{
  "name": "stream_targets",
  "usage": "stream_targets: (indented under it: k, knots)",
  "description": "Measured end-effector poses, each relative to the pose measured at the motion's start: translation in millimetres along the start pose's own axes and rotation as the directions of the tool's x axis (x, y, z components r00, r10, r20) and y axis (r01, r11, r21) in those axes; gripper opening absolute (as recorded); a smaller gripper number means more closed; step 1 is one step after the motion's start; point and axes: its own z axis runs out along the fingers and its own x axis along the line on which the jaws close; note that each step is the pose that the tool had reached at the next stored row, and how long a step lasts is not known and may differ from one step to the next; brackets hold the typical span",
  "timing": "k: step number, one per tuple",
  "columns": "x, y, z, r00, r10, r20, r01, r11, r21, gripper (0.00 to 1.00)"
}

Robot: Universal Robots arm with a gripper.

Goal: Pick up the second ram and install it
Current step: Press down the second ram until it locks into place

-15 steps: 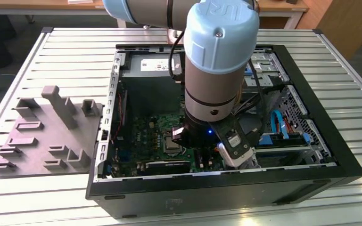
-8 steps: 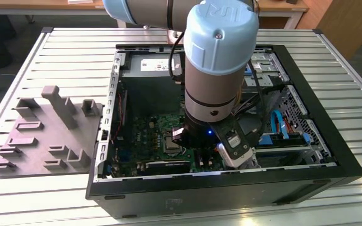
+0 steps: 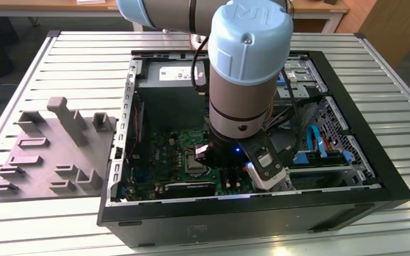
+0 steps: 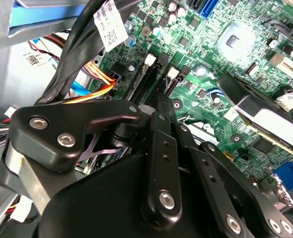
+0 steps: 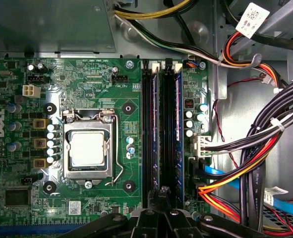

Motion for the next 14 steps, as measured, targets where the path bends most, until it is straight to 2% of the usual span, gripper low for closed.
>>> stream_targets:
  k: [3,12,14]
  knots:
    - [-0.2,0.4,-2.0,1.0000,0.000,0.0005,0.000,1.0000,-0.0021,0.11]
    - [-1.5,1.2,-27.0,1.0000,0.000,0.0000,0.000,1.0000,-0.0001,0.11]
    - [-1.6,1.3,-28.0,1.0000,0.000,0.0001,0.000,1.0000,-0.0004,0.11]
